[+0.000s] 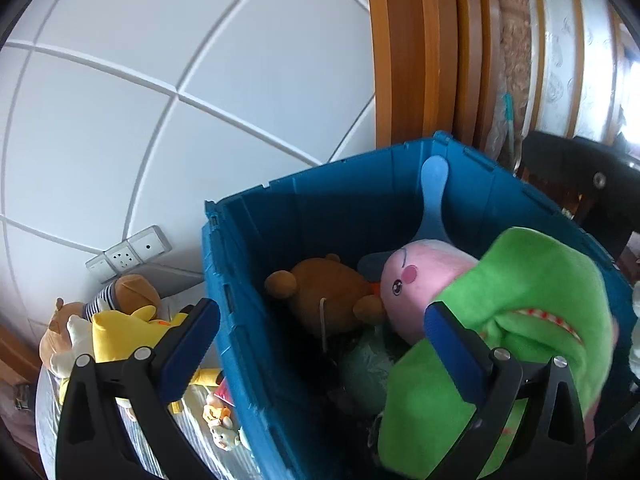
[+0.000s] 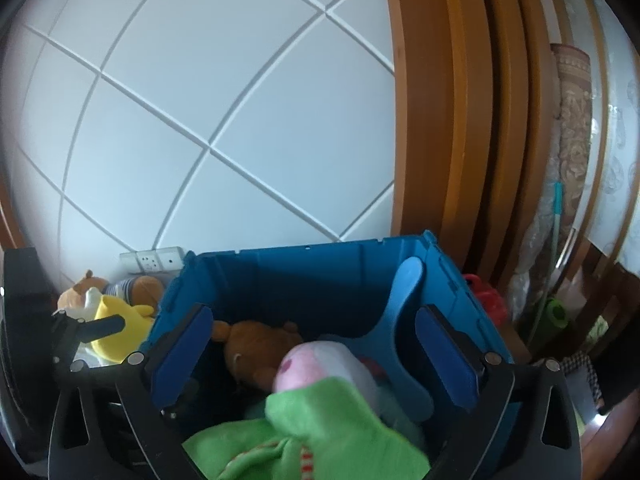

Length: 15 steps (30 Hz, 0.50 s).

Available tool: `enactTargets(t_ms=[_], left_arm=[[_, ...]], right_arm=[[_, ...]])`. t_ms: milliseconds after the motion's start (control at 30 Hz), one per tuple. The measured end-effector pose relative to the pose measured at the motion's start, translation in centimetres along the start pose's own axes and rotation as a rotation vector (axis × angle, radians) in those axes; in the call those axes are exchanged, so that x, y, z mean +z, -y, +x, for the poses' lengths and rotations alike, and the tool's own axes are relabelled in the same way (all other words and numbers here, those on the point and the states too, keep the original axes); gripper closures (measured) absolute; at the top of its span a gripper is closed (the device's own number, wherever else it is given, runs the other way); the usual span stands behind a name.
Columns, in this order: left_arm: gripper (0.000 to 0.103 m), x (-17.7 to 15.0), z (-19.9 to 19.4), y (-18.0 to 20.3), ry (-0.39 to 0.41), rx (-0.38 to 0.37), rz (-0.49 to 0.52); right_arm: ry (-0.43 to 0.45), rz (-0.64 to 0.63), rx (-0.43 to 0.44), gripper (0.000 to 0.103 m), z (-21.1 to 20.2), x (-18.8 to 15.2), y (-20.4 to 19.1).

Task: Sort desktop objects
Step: 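Open both tools to drop the teddy bear into the blue crate, then withdraw both open tools from the crate back over the bed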

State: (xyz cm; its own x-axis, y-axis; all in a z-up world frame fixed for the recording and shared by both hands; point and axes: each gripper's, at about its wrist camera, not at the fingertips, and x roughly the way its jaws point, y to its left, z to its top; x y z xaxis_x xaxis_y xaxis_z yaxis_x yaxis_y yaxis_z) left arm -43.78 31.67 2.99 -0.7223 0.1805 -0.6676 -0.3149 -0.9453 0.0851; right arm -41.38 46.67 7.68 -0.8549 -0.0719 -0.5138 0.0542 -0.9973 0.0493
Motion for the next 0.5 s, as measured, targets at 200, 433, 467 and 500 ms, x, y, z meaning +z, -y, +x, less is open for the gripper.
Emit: enactTargets(t_ms=[200,433,467,500], left_arm=[[0.0,-1.2,-3.9,-1.6,0.072,-0.002,-0.054],[0.0,-2.6,-6.8,-1.7,0.098,-0.025,-0.066],[0.0,-2.9,-7.1,-1.7,0.099,-0.027,-0.066],[0.0,-3.1,-7.4,-1.7,0.101,-0.028,-0.068]], right_arm=[[0.023,-0.01,-0.037,0.0,-3.4,-1.6,-1.4],[0.041,-0.017,-0.061,0.0,-6.6,-3.9,-2.7],[0.043,-0.018,-0.065,0.0,-6.9,-4.0,-2.9],[0.045,-0.02,-0.066,0.0,-7.3,-4.2,-3.1]])
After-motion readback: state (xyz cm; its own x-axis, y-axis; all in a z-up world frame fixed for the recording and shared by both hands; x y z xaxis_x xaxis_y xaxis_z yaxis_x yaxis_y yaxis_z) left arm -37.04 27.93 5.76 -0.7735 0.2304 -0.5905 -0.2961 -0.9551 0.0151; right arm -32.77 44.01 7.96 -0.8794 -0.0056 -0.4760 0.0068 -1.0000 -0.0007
